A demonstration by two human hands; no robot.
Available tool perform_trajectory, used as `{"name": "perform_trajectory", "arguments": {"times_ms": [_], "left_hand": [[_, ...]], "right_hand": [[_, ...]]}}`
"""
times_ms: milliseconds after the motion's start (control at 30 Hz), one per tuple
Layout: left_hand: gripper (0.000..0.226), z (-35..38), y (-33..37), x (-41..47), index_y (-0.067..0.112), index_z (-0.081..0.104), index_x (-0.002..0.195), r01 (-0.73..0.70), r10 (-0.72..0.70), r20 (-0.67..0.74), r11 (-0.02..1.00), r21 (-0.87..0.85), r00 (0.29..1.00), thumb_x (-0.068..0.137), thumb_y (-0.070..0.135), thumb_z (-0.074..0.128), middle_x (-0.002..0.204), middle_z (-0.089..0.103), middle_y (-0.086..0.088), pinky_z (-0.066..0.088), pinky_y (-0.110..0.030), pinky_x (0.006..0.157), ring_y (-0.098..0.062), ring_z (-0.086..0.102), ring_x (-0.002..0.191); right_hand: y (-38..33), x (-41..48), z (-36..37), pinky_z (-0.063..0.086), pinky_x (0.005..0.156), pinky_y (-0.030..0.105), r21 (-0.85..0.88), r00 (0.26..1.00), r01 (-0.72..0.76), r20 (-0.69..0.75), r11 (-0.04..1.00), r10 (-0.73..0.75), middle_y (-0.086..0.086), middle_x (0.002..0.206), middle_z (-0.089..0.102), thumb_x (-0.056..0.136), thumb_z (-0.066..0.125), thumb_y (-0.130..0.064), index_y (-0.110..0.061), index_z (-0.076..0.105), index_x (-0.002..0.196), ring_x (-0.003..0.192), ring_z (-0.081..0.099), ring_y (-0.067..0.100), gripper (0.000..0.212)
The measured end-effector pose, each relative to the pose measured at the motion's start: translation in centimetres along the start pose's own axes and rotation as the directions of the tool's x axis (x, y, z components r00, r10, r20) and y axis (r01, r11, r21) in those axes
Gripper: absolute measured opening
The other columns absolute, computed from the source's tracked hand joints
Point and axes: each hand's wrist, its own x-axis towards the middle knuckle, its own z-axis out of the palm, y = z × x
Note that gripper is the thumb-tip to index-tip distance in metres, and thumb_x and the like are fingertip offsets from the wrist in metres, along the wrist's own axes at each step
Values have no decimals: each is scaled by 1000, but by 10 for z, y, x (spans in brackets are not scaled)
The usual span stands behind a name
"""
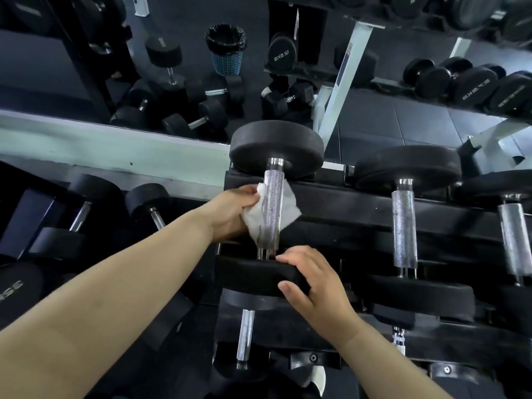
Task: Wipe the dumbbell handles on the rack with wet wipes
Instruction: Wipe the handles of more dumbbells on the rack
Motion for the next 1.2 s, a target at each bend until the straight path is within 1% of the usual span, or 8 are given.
{"name": "perform_trajectory", "arguments": {"times_ms": [267, 500, 600, 733, 800, 900, 1033, 1200], "left_hand": [[26, -10, -14, -12, 9, 58, 95, 139, -161, 51, 946, 294, 986, 97, 9, 32, 77, 66, -5, 51, -17, 54, -10, 65, 62], [30, 6, -5, 13, 7, 55, 82, -67, 61, -167, 997, -29, 984, 98, 8, 30, 77, 59, -9, 51, -18, 54, -10, 63, 56], [18, 2, -16, -4, 6, 57, 86, -33, 116, -283, 959, 283, 952, 96, 8, 42, 59, 59, 0, 42, -11, 40, -4, 57, 44], [12, 1, -16, -18, 13, 63, 97, -168, 551, -274, 621, 765, 788, 91, 13, 52, 67, 55, 8, 35, -4, 49, 1, 51, 59], [17, 9, -9, -20, 12, 67, 99, -364, 705, 7, 357, 860, 709, 90, 14, 53, 86, 64, 13, 38, -1, 70, 10, 57, 75], [28, 3, -12, -3, 5, 72, 95, -480, 577, 495, -193, 856, 650, 85, 19, 50, 105, 69, -5, 30, -21, 99, -18, 53, 112], [33, -5, -11, -3, 9, 74, 86, -517, 405, 608, -320, 794, 683, 81, 27, 46, 95, 73, -4, 26, -27, 101, -13, 45, 112], [35, -4, 3, -1, 11, 75, 84, -496, 342, 657, -451, 742, 672, 80, 29, 45, 96, 73, -2, 38, -27, 94, -22, 64, 102]], "right_hand": [[-1, 0, 2, 34, 88, 12, 11, 1000, 2, -30, 1000, -2, -9, 101, 49, 90, 29, -59, -23, 50, 100, 90, 48, 5, 43], [-4, -1, 2, 34, 88, 12, -3, 999, -21, -29, 1000, 21, 0, 94, 61, 90, 29, -58, -23, 50, 101, 90, 49, 7, 42], [-6, -1, 0, 32, 89, 10, -17, 1000, -24, -19, 1000, 24, 2, 94, 61, 90, 28, -58, -23, 49, 101, 91, 48, 6, 42], [-6, 0, -1, 30, 90, 6, -16, 1000, -22, -13, 1000, 21, -7, 95, 54, 89, 27, -59, -24, 49, 100, 91, 47, 7, 43], [-6, 1, 0, 30, 90, 6, -13, 999, -25, -23, 1000, 24, -10, 96, 50, 89, 27, -59, -25, 49, 100, 92, 47, 7, 43], [-6, -1, 1, 31, 89, 7, -16, 999, -20, -34, 1000, 20, -7, 94, 54, 90, 27, -58, -24, 49, 99, 90, 48, 8, 42], [-7, 0, -1, 30, 92, 8, -7, 1000, -26, -17, 1000, 26, -8, 95, 52, 90, 28, -58, -24, 50, 100, 91, 48, 8, 42], [-6, 0, -2, 26, 97, 5, -3, 999, -37, -18, 999, 37, -12, 98, 50, 88, 38, -54, -25, 51, 100, 94, 47, 6, 33]]}}
